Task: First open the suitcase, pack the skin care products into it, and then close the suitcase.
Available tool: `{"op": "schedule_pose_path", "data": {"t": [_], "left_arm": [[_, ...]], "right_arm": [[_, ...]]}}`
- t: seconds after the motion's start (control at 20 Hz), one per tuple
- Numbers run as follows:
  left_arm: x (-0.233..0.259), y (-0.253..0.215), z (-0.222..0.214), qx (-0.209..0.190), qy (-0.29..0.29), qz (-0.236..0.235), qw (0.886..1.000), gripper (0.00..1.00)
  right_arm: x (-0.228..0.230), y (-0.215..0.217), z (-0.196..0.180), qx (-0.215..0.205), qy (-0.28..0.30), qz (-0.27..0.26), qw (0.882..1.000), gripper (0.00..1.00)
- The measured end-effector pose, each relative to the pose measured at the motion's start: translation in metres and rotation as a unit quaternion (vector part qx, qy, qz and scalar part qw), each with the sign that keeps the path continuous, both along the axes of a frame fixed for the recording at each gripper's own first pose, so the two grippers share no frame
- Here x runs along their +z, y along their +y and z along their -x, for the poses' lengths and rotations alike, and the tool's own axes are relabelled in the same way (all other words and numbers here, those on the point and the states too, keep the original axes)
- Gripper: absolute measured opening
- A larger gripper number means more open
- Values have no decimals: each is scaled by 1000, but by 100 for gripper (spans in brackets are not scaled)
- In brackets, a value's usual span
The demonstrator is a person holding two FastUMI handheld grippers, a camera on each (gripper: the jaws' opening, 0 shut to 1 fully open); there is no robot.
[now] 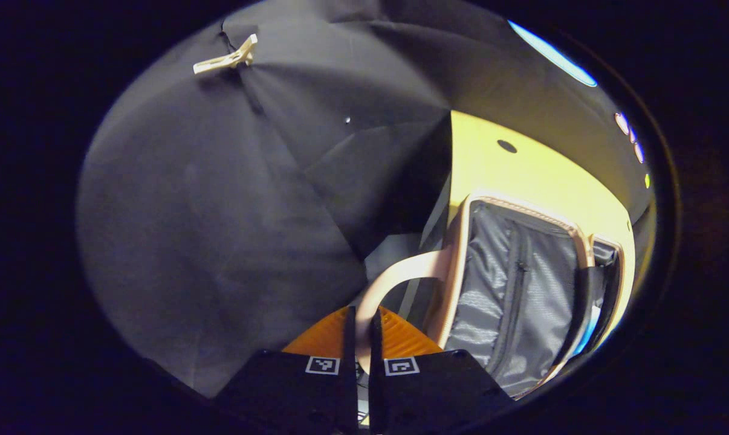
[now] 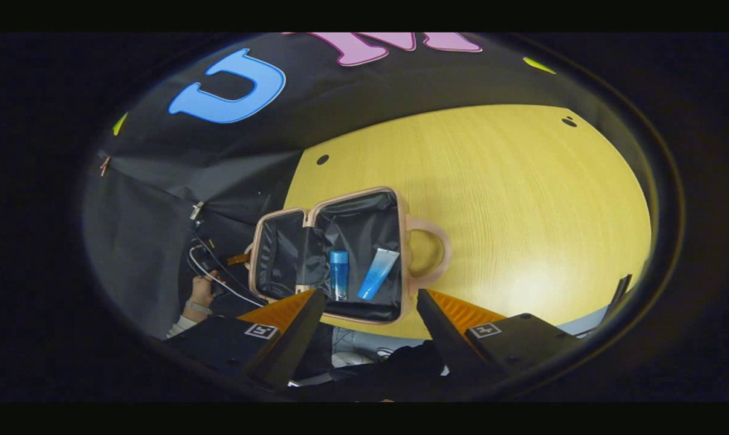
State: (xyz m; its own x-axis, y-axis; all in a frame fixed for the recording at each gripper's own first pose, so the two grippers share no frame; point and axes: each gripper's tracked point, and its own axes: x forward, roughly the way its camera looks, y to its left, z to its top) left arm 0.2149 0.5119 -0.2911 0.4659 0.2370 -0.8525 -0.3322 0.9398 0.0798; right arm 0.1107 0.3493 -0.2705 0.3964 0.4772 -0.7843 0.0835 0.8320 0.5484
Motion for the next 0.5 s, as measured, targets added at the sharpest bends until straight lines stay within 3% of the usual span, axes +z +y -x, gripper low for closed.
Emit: {"op": "schedule_pose_path", "data": {"t": [0.25, 0.3, 0.5], "left_arm": [[68, -12, 3, -9, -59, 7, 998, 7], [82, -17, 4, -13, -72, 7, 997, 10], [142, -41, 8, -37, -116, 6, 993, 9]], "right_arm": [[11, -1, 4, 28, -37, -7, 999, 98], [15, -2, 6, 32, -43, -12, 998, 98], [34, -24, 21, 52, -83, -10, 995, 98]]}}
